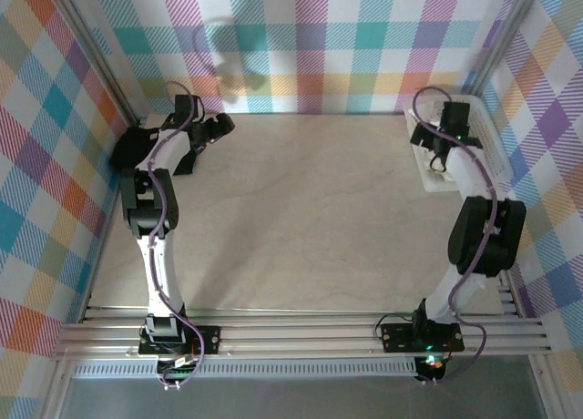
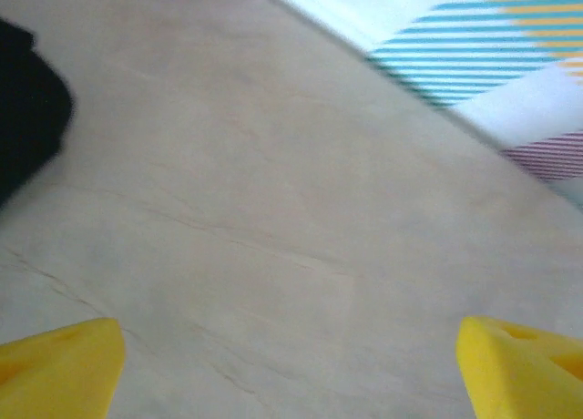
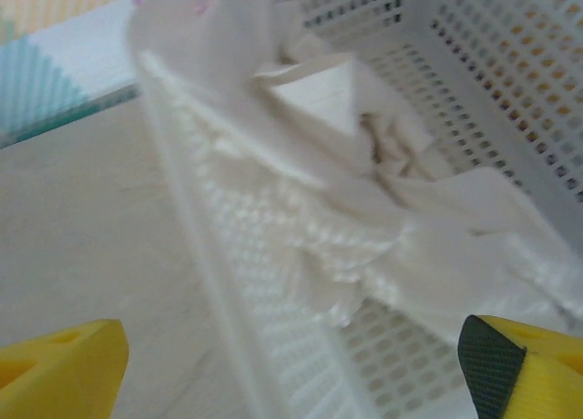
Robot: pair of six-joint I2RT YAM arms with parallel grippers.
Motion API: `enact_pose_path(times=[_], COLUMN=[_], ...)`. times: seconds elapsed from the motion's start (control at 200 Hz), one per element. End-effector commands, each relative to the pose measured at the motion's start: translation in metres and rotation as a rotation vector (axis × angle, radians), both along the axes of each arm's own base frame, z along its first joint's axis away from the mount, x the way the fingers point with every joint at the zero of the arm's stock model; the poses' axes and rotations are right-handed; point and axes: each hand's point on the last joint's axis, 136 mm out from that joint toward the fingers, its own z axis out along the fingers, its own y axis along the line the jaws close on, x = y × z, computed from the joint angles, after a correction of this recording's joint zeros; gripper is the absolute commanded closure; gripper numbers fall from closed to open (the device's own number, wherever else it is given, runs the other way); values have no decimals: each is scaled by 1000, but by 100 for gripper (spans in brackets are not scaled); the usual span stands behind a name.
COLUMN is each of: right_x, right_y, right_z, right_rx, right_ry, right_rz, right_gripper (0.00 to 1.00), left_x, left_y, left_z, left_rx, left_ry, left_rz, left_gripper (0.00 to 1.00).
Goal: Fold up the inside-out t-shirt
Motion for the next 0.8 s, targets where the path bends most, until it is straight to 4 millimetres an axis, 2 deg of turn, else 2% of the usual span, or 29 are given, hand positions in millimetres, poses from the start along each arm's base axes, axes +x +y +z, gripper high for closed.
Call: enact_pose_path(times=[0.0, 0.105, 0.24, 0.42, 0.455, 0.5, 0.555, 0.605, 0.645, 0.685, 0.69, 0.705, 0.715, 0.75, 0.795], right_x=[1, 13, 27, 57, 64, 70, 77, 83, 86, 87, 87, 85, 85, 82, 71], right_y=[-29, -41, -38, -38, -37, -36, -32, -29, -25, -22, -21, -21, -19, -14, -8], right_z=[-26, -48, -76, -102, -108, -115, -118, -108, -91, -64, -54, -50, -36, -10, 35], right_rx=[67, 137, 176, 228, 245, 264, 285, 303, 313, 306, 300, 297, 286, 264, 232], right_ry=[126, 195, 282, 314, 316, 327, 322, 295, 254, 190, 170, 157, 121, 45, -80], right_rz=[-64, -70, -37, -13, -9, 0, 14, 34, 46, 51, 52, 50, 50, 47, 30], right_gripper=[9, 10, 8, 10, 14, 22, 43, 65, 81, 93, 95, 96, 97, 99, 100], left_x=[-6, -27, -52, -98, -108, -118, -129, -138, -144, -150, -151, -154, -156, -161, -169], left_y=[-37, -69, -103, -151, -159, -170, -181, -187, -188, -192, -192, -193, -194, -197, -200], left_z=[64, 69, 71, 51, 44, 41, 39, 39, 39, 41, 42, 42, 43, 46, 49], left_rx=[-73, -68, -64, -64, -59, -59, -60, -52, -42, -41, -42, -43, -43, -44, -39], left_ry=[-175, -188, -194, -165, -150, -147, -138, -136, -131, -133, -134, -134, -136, -142, -152], left_rz=[-44, -91, -149, -235, -246, -270, -294, -311, -314, -325, -325, -328, -331, -337, -340], left_gripper=[6, 6, 5, 5, 5, 5, 5, 5, 5, 5, 5, 5, 5, 4, 5])
